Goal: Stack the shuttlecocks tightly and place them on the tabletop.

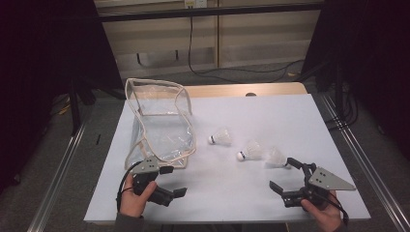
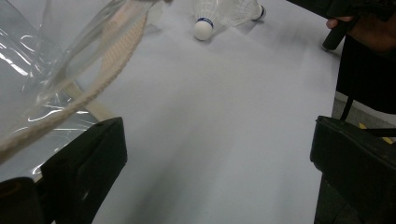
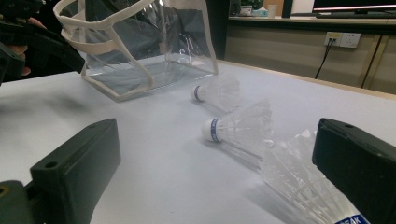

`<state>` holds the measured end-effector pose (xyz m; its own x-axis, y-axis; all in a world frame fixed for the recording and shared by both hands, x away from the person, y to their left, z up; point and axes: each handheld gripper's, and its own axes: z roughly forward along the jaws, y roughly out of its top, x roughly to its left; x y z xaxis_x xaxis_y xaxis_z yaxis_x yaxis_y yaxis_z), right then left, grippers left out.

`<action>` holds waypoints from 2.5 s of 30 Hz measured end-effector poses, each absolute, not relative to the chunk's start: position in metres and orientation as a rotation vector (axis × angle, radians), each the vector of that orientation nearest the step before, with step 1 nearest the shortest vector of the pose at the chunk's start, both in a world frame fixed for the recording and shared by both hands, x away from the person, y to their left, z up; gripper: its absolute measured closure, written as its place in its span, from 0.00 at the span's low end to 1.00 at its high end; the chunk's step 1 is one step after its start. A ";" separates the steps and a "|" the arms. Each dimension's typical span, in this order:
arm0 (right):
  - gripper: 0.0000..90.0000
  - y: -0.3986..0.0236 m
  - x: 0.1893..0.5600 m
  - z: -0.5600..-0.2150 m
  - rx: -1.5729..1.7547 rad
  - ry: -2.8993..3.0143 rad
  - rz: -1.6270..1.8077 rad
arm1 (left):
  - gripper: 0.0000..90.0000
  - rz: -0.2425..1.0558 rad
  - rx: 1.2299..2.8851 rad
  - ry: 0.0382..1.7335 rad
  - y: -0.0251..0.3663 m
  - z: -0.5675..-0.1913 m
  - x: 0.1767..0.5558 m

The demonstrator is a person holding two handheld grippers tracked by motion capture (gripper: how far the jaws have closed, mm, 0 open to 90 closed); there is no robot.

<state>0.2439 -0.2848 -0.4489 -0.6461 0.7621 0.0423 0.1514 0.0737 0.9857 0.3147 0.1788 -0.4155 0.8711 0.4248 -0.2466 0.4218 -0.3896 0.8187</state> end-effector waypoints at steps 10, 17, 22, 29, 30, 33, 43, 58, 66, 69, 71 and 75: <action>0.01 -0.284 0.244 -0.449 0.906 1.864 1.610 | 0.04 0.010 2.019 0.612 0.185 -0.416 0.315; 0.01 -0.284 0.244 -0.449 0.903 1.864 1.610 | 0.04 0.021 2.029 0.604 0.190 -0.417 0.316; 0.01 -0.284 0.244 -0.449 0.905 1.867 1.608 | 0.04 0.043 2.023 0.610 0.194 -0.417 0.316; 0.01 -0.284 0.245 -0.449 0.905 1.873 1.604 | 0.04 0.072 2.031 0.604 0.197 -0.419 0.317; 0.01 -0.284 0.245 -0.448 0.901 1.875 1.604 | 0.04 0.072 2.030 0.607 0.197 -0.419 0.317; 0.01 -0.284 0.246 -0.448 0.906 1.878 1.598 | 0.04 0.083 2.026 0.598 0.197 -0.420 0.317; 0.01 -0.286 0.253 -0.443 0.946 1.858 1.597 | 0.04 0.083 2.016 0.587 0.200 -0.421 0.318; 0.01 -0.284 0.267 -0.441 0.977 1.882 1.573 | 0.04 0.103 2.012 0.590 0.202 -0.422 0.318; 0.01 -0.281 0.274 -0.437 0.987 1.880 1.576 | 0.04 0.097 2.015 0.585 0.202 -0.423 0.319; 0.01 -0.280 0.276 -0.435 0.995 1.882 1.578 | 0.04 0.103 2.018 0.587 0.203 -0.422 0.319; 0.01 -0.280 0.278 -0.435 1.001 1.883 1.571 | 0.04 0.107 2.011 0.587 0.203 -0.423 0.319; 0.01 -0.276 0.282 -0.435 1.006 1.892 1.569 | 0.04 0.100 2.011 0.583 0.202 -0.422 0.319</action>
